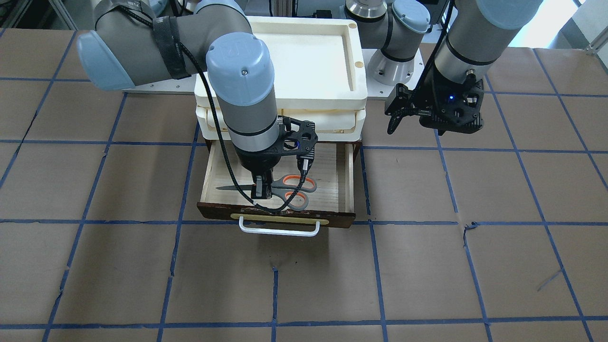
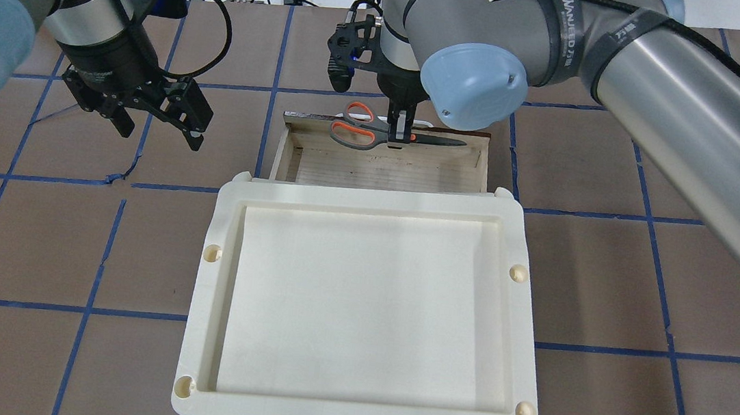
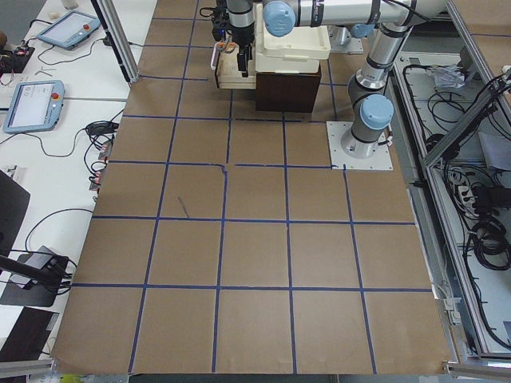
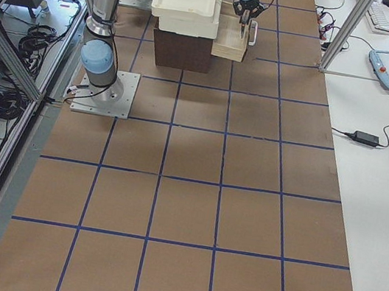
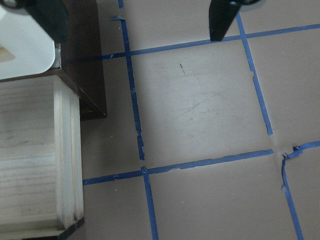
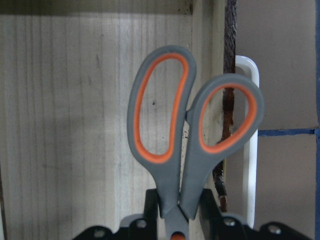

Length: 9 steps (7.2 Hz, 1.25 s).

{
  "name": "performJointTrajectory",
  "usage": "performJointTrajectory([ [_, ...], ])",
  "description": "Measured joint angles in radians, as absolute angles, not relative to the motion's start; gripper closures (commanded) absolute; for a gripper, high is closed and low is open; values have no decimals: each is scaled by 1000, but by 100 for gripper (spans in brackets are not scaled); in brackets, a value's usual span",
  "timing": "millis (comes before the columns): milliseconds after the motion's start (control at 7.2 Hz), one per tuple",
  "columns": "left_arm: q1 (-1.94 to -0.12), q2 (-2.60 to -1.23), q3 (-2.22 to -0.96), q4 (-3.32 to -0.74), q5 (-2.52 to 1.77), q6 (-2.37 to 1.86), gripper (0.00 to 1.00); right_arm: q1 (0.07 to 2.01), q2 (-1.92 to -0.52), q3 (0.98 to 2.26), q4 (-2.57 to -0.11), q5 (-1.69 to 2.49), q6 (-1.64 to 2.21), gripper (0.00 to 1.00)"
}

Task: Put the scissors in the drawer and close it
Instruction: 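Lower the scissors into the open drawer and open the right gripper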

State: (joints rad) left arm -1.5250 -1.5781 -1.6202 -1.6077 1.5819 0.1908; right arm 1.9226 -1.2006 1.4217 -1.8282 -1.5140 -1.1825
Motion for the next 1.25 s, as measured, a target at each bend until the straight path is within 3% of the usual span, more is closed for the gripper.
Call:
performJointTrajectory([
  [1250, -1528, -1577, -1620, -1606, 1578, 150, 0, 1963, -1145, 1455, -1838, -1546, -1116, 97],
])
